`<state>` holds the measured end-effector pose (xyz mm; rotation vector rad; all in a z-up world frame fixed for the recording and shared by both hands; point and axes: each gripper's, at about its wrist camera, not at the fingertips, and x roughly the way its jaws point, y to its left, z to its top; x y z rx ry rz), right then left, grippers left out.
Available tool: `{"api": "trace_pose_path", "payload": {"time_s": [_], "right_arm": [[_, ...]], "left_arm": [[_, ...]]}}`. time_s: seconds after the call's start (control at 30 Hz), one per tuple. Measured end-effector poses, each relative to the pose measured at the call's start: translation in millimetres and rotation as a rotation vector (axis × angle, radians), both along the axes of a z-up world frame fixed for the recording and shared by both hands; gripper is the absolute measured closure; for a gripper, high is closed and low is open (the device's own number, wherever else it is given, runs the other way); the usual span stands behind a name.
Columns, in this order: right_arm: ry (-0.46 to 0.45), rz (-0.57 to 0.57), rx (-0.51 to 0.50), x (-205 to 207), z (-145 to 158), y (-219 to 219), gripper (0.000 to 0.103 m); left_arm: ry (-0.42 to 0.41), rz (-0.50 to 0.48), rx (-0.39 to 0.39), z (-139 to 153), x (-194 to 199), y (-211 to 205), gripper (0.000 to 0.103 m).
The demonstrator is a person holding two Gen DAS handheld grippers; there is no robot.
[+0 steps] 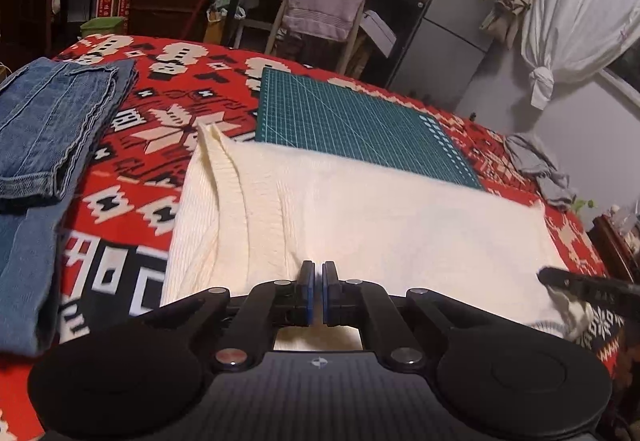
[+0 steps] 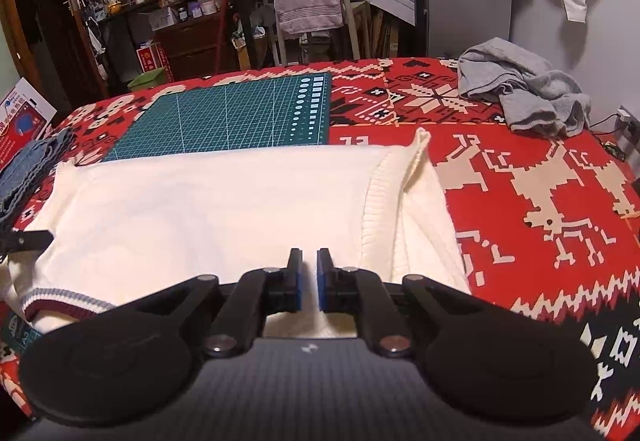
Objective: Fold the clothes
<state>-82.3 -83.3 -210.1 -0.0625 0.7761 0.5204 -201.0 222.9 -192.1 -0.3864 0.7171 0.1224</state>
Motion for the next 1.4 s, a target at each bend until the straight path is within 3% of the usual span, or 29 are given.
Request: {"api": "trace_pose_path", "payload": {"time_s": [0.17,0.53,0.7,0.83,1.0,1.17,1.27,1.4], "right_arm": [[0.001,0.006,-0.005,1,1,0,0.096],[0.000,0.012,-0.020,-2,3,-13,0.096],[-0.001,0.015,-0.032,-4,6,-21,0.097],[0.000,0.013,-0.028,-5,6,-20,0.096],[0.001,0.010,-0.021,-6,6,-19,0.093],[0.003,0.010,-0.019,-7,6,-19,0.093],[0.002,0.011,-0.021,-7,5,-19,0.093],[0.000,0.013,-0.025,-6,4,-17,0.093]], "left_arm": [[0.018,-0.013,0.028,2,12,3,0.099],[0.111,-0.123,0.198,10,-7,-10,0.096],[0.079,-0.080,0.129,17,-17,1,0.097],[0.047,-0.022,0.121,21,-16,13,0.091],[0.066,-0.006,0.014,13,0,29,0.086],[0.074,0.026,-0.016,8,3,35,0.083],[0.080,0.001,0.022,9,1,29,0.089],[0.076,-0.050,0.147,14,-2,14,0.101]]}}
